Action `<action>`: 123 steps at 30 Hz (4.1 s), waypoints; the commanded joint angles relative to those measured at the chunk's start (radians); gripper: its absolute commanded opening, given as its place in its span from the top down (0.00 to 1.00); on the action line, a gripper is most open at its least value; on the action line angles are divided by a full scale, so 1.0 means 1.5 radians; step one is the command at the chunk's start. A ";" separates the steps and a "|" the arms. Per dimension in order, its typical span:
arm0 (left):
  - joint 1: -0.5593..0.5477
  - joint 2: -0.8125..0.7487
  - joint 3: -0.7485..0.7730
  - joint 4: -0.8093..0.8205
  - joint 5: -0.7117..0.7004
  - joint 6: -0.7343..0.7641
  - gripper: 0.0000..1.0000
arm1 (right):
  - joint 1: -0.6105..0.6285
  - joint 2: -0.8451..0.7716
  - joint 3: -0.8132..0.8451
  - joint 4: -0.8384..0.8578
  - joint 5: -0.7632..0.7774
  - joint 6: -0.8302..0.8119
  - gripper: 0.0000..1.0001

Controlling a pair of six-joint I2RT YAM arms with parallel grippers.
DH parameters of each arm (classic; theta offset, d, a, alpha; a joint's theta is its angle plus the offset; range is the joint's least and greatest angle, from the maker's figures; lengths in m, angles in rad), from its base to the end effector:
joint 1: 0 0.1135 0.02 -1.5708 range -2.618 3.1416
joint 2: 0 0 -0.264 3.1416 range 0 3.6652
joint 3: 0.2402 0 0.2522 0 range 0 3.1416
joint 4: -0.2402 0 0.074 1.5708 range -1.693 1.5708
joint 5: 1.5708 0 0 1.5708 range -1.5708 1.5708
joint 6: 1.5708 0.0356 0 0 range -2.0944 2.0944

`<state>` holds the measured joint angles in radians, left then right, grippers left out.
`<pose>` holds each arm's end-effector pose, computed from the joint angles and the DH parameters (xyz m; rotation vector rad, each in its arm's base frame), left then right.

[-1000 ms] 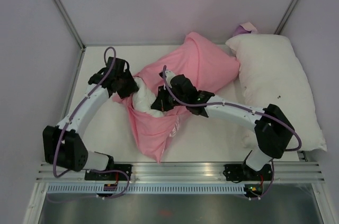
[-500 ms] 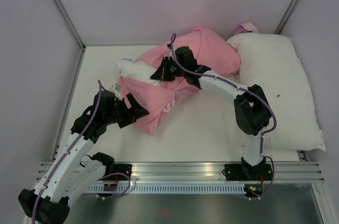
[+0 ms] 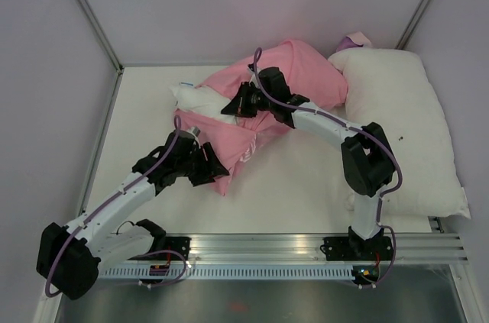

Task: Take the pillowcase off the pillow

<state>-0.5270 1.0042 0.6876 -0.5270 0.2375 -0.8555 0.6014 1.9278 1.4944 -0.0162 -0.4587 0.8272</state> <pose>0.1703 -0.1088 0.2359 -0.3077 2.5765 -0.8671 0.3664 0.2705 0.2664 -0.0734 2.2508 1.3094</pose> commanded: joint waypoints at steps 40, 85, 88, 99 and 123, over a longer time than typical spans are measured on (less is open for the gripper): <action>-0.129 0.009 0.018 0.148 -0.089 -0.044 0.00 | -0.082 -0.112 0.034 0.062 0.003 0.070 1.00; -0.377 -0.217 -0.331 0.119 -0.323 -0.319 0.98 | -0.241 0.023 0.198 0.230 0.055 0.380 1.00; -0.407 -0.216 -0.336 0.117 -0.343 -0.341 0.98 | -0.251 0.065 0.239 0.228 0.037 0.392 1.00; -0.438 -0.215 -0.348 0.124 -0.355 -0.362 0.98 | -0.298 0.220 0.467 0.182 -0.025 0.386 1.00; -0.440 -0.062 -0.083 0.102 -0.354 -0.183 0.66 | -0.246 -0.082 0.090 0.126 -0.127 0.157 1.00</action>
<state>-1.1614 0.9005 0.4244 -0.2001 -0.4114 -1.2835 0.2714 1.9831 1.6478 0.1734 -0.8387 1.2812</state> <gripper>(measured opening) 0.268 0.029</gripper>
